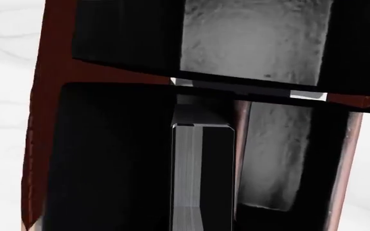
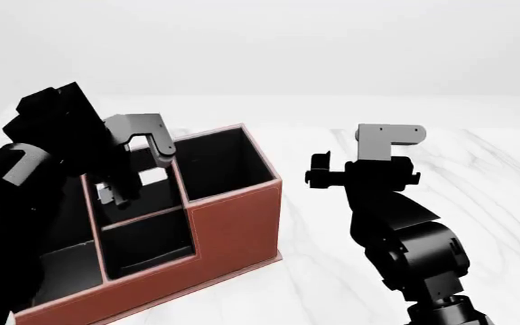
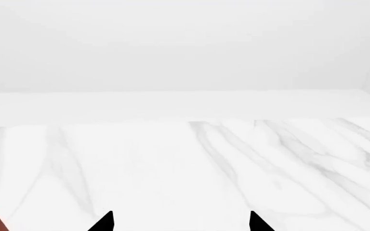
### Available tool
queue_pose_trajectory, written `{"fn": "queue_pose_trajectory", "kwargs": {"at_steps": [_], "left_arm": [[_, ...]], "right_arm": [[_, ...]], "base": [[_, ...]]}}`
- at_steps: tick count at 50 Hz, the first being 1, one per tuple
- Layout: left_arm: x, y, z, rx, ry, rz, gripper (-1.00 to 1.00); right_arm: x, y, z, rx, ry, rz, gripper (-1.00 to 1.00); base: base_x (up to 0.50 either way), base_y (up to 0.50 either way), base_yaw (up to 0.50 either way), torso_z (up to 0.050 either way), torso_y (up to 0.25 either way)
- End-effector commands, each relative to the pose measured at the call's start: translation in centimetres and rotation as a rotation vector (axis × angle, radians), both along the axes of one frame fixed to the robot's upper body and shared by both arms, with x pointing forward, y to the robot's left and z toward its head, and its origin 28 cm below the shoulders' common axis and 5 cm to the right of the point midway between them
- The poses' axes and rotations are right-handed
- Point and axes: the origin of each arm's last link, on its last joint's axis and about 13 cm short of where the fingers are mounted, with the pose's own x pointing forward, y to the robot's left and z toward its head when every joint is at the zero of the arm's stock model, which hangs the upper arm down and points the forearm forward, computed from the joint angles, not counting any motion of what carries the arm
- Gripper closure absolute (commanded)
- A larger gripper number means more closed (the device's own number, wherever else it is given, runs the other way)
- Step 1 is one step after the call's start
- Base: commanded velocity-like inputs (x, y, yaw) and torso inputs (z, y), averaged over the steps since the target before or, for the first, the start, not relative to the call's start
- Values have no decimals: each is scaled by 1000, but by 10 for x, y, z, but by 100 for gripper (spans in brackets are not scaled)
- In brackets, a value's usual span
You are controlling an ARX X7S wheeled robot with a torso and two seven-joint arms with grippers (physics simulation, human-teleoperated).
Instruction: Pick up the book and place it in the front compartment of the caddy.
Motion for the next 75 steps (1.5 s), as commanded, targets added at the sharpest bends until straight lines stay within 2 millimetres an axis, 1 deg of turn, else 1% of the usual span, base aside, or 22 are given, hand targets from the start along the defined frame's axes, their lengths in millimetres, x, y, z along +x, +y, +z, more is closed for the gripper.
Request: {"fn": "queue_pose_trajectory", "kwargs": {"at_steps": [1, 10, 11, 23, 24, 30, 35, 42, 46, 49, 59, 61, 65, 66, 68, 69, 70, 71, 72, 73, 74, 75], "left_arm": [[0, -1, -10, -2, -2, 9, 100], [0, -3, -8, 2, -14, 17, 100], [0, -3, -7, -3, -16, 21, -100], [0, -4, 23, 33, -57, 15, -100], [0, -5, 31, 45, -65, 14, -100], [-1, -9, 53, 69, -89, 10, -100], [-3, -16, 80, 90, -117, 6, -100], [-24, -34, 114, 87, -148, 14, -100], [-36, -39, 124, 66, -170, 18, -100], [-45, -40, 126, 46, -174, 30, -100], [-54, -38, 118, -11, -185, 56, -100], [-58, -36, 117, -81, -205, 78, -100], [-67, -34, 120, -177, -318, 133, -100], [-71, -34, 113, -234, -344, 189, -100], [-76, -33, 109, -228, -379, 231, -100], [-79, -35, 107, -317, -389, 234, -100], [-86, -35, 106, -407, -468, 263, -100], [-90, -36, 104, -450, -499, 248, -100], [-94, -39, 97, -592, -487, 243, -100], [-103, -40, 91, -612, -576, 228, -100], [-106, -40, 83, -658, -579, 227, -100], [-109, -39, 76, -642, -606, 239, -100]], "right_arm": [[0, -1, 0, 1, 0, -3, -100], [1, -1, -1, 3, 2, -3, -100], [1, -1, -1, 3, 1, -3, -100], [-2, -1, 1, 9, -3, -1, -100], [-3, -2, 2, 13, -5, 0, -100], [-5, -3, 4, 18, -10, 1, -100], [-6, -3, 9, 25, -18, 2, -100], [-11, -1, 16, 33, -33, 14, -100], [-13, -1, 20, 36, -40, 18, -100], [-15, -2, 23, 41, -47, 21, -100], [-18, -2, 27, 43, -57, 24, -100], [-19, -1, 28, 40, -65, 28, -100], [-20, 0, 29, 39, -69, 31, -100], [-21, 1, 29, 39, -70, 33, -100], [-22, 1, 30, 39, -73, 35, -100], [-23, 1, 30, 39, -77, 38, -100], [-24, 2, 31, 37, -84, 36, -100], [-24, 2, 32, 36, -92, 34, -100], [-25, 2, 33, 34, -108, 33, -100], [-26, 2, 34, 34, -115, 33, -100], [-27, 2, 35, 27, -133, 30, -100], [-28, 2, 35, 25, -144, 26, -100]], "base": [[0, 0, 0, 10, 10], [0, 0, 0, 0, 0], [0, 0, 0, 0, 0], [0, 0, 0, 0, 1], [0, 0, 0, 0, 0], [0, 0, 0, 0, 0], [0, 0, 0, 0, 0], [0, 0, 0, 0, 0], [0, 0, 0, 0, 0], [0, 0, 0, 0, 0], [0, 0, 0, 0, 0], [0, 0, 0, 0, 0], [0, 0, 0, 0, 0], [0, 0, 0, 0, 0], [0, 0, 0, 0, 0], [0, 0, 0, 0, 0], [0, 0, 0, 0, 0], [0, 0, 0, 0, 0], [0, 0, 0, 0, 0], [0, 0, 0, 0, 0], [0, 0, 0, 0, 0], [0, 0, 0, 0, 0]]}}
